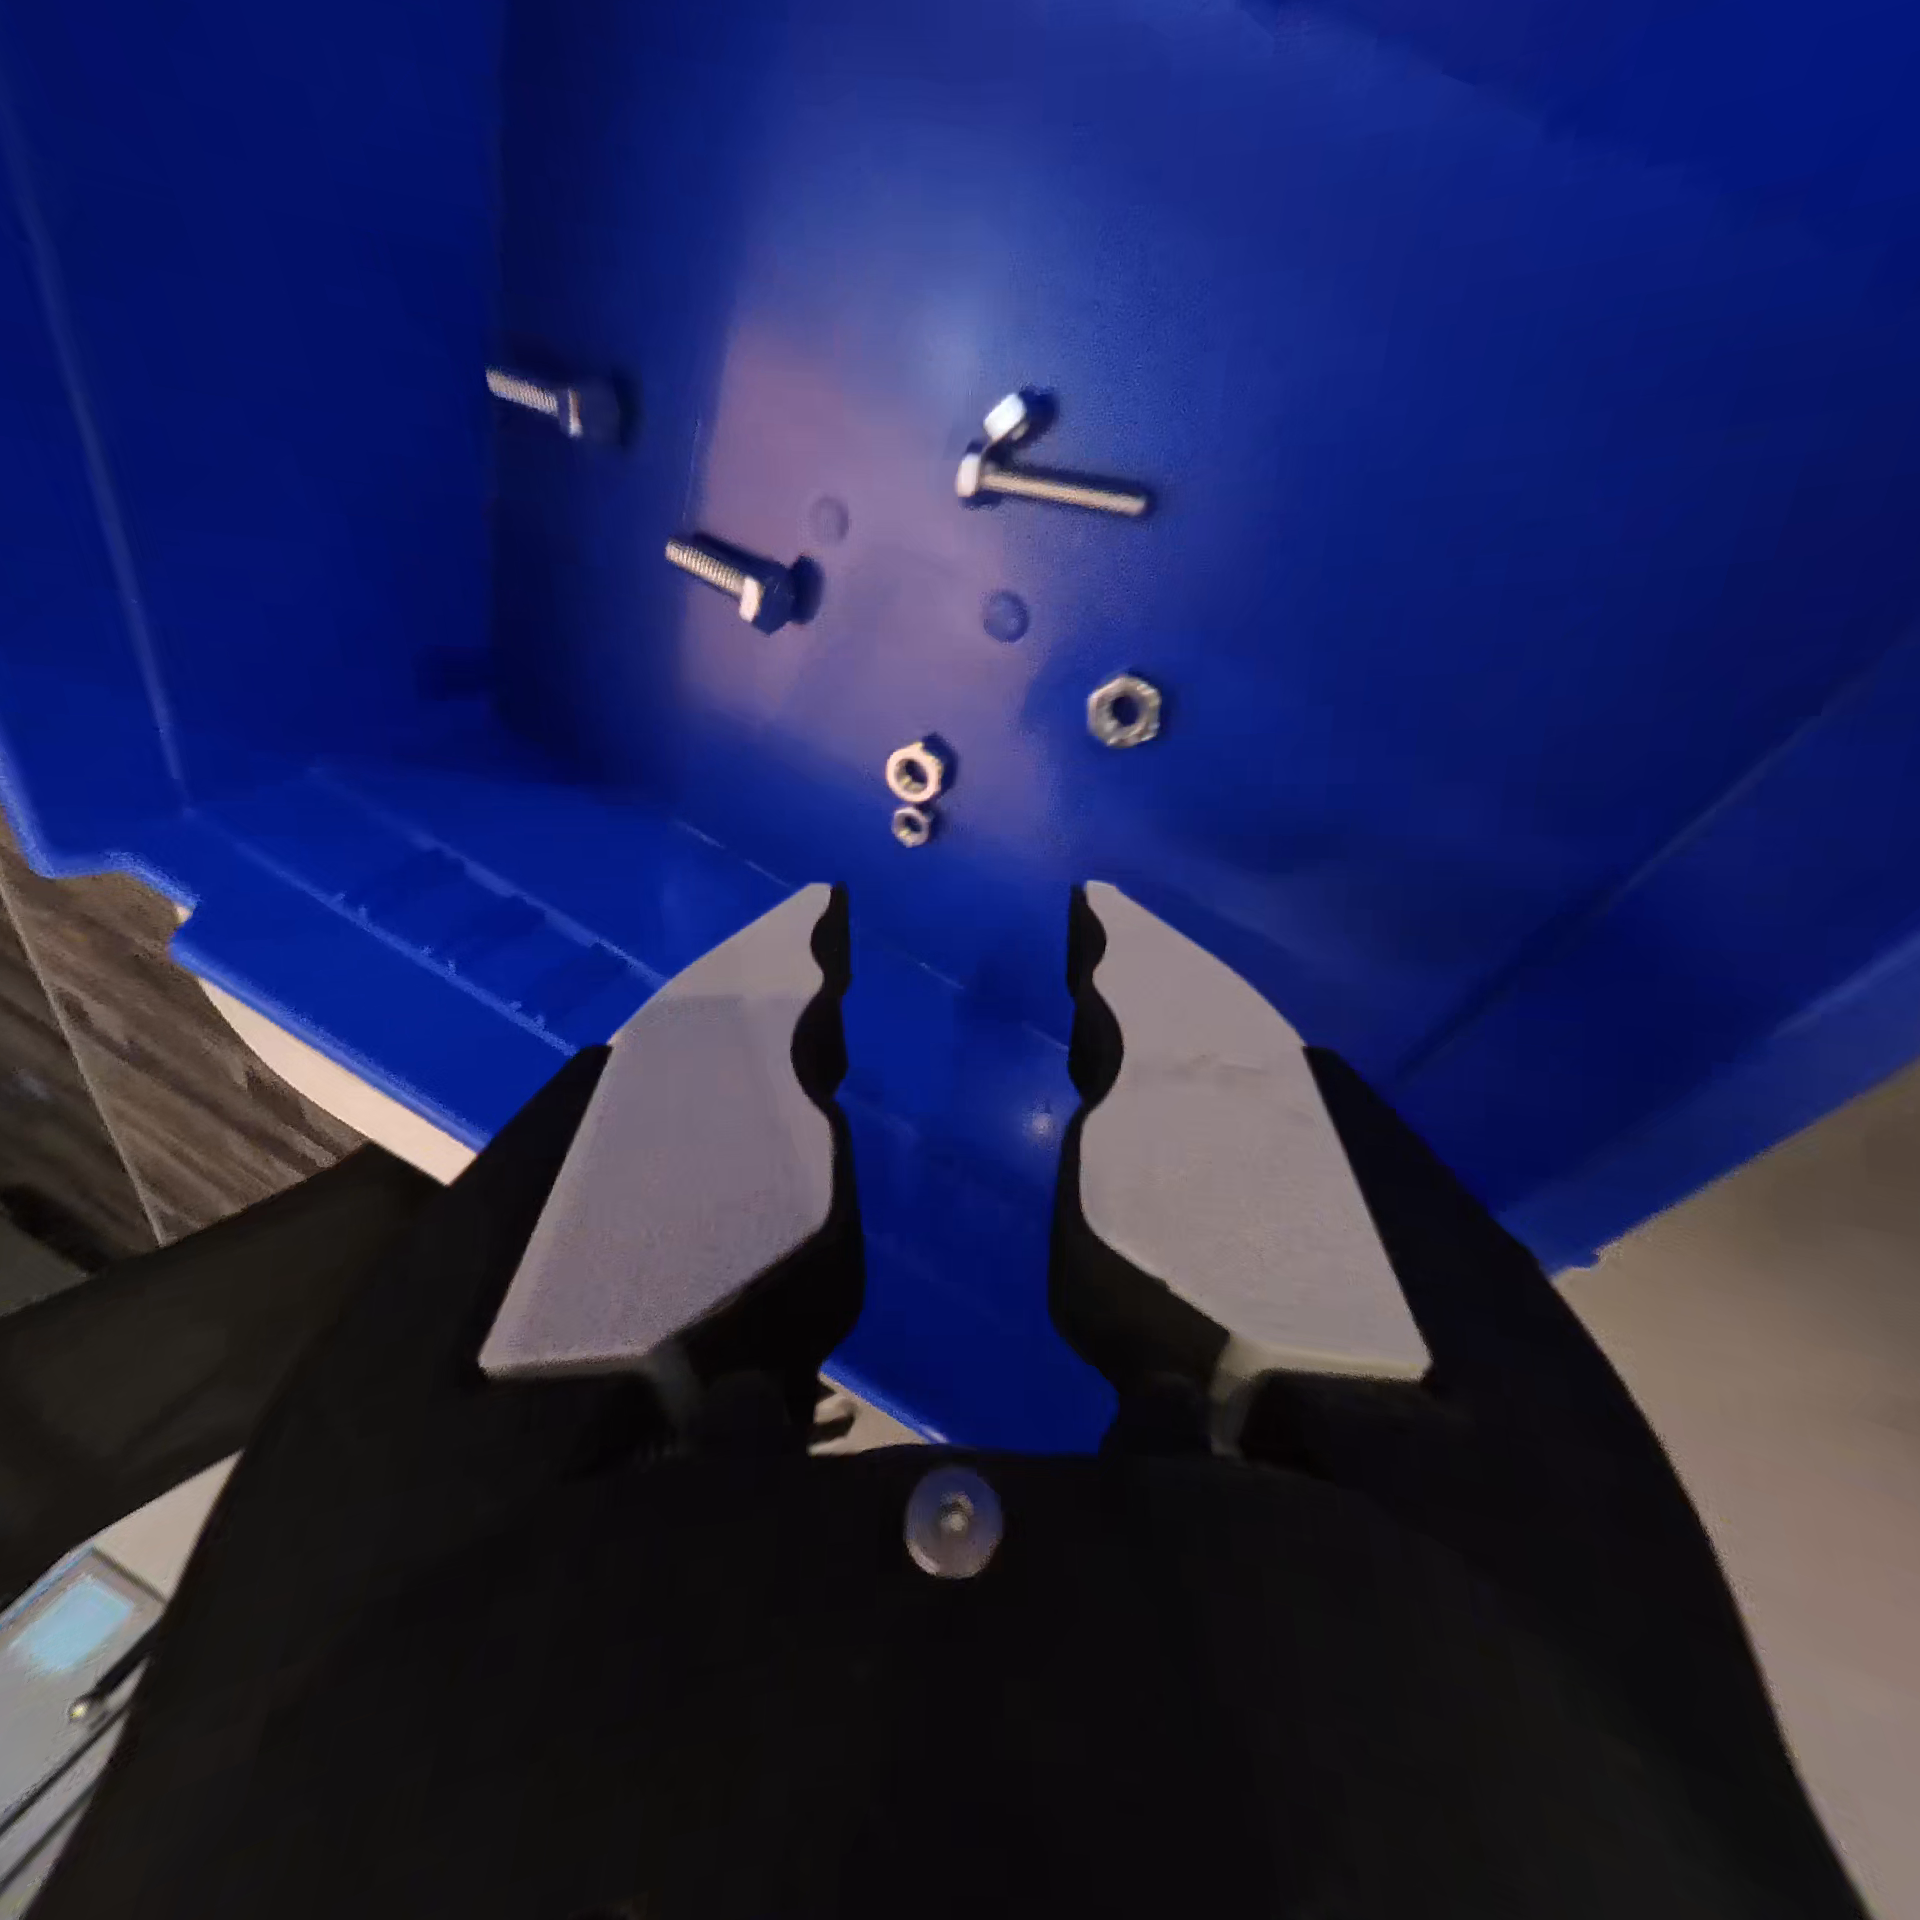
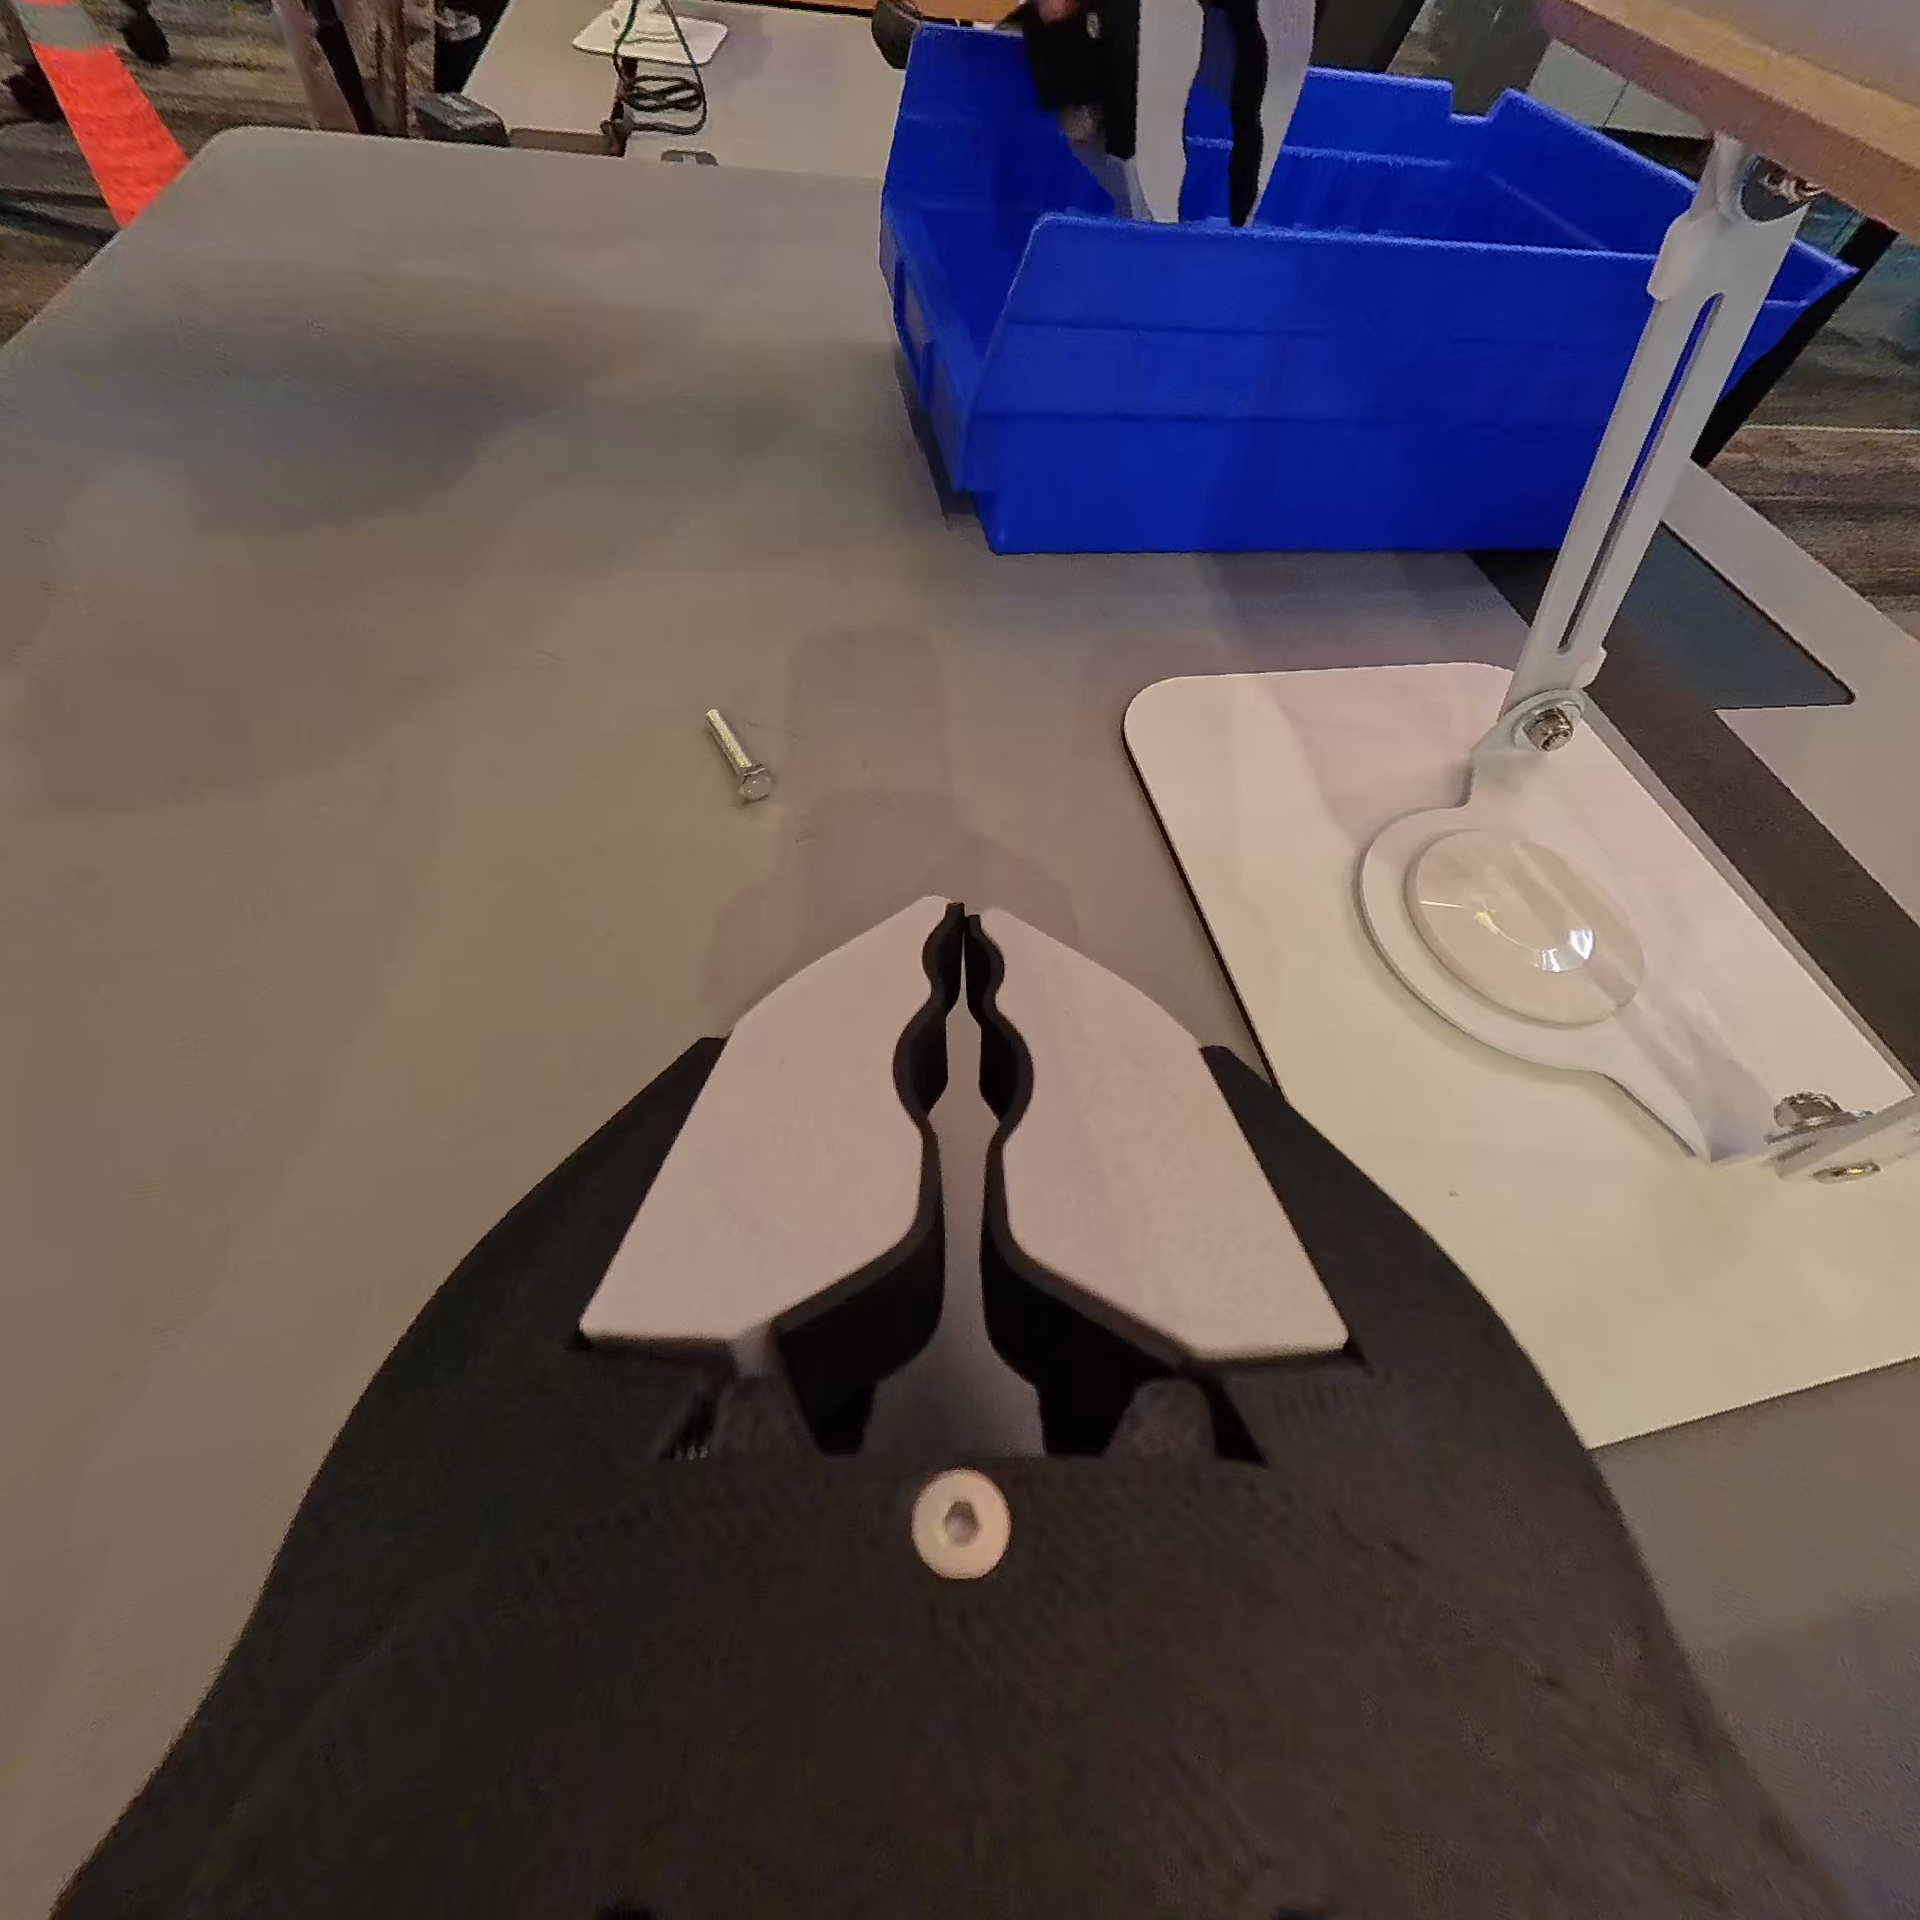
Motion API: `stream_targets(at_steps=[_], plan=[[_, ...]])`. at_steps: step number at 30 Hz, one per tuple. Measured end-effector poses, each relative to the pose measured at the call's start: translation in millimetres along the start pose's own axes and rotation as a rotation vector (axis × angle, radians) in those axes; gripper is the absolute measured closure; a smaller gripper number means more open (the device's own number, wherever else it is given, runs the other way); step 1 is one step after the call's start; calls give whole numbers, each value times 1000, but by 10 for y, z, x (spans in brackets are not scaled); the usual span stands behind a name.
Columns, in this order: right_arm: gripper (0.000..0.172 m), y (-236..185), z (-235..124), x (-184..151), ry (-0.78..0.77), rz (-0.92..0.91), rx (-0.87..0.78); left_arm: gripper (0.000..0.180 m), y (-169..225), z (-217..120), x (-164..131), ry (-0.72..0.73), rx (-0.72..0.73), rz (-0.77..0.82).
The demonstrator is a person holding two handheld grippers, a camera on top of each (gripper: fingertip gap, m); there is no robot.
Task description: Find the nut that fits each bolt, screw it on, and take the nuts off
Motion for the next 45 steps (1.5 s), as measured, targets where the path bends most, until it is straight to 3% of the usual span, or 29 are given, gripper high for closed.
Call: stream_targets(at_steps=[14, 23, 31, 37, 45], plan=[[172, 0, -4, 3, 2, 5, 11, 152, -322, 508, 66, -276, -124, -2], [172, 0, -3, 3, 1, 5, 13, 170, -343, 541, 94, -304, -256, -33], [172, 1, -6, 3, 3, 5, 16, 171, -313, 526, 64, -304, -247, -8], [172, 4, -5, 3, 3, 7, 18, 171, -63, 187, 39, -176, -181, 20], [172, -1, 1, -1, -2, 1, 16, 171, 866, -443, 111, 99, -114, 153]])
Point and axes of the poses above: each gripper's, where its closed fingertips meet, z out along the fingers, x out of its top, y = z × x across the jaws, the point moved 7 cm from there along -z, back along the fingers, and after that the axes turned 15 degrees about -x, right-handed, at the moved point
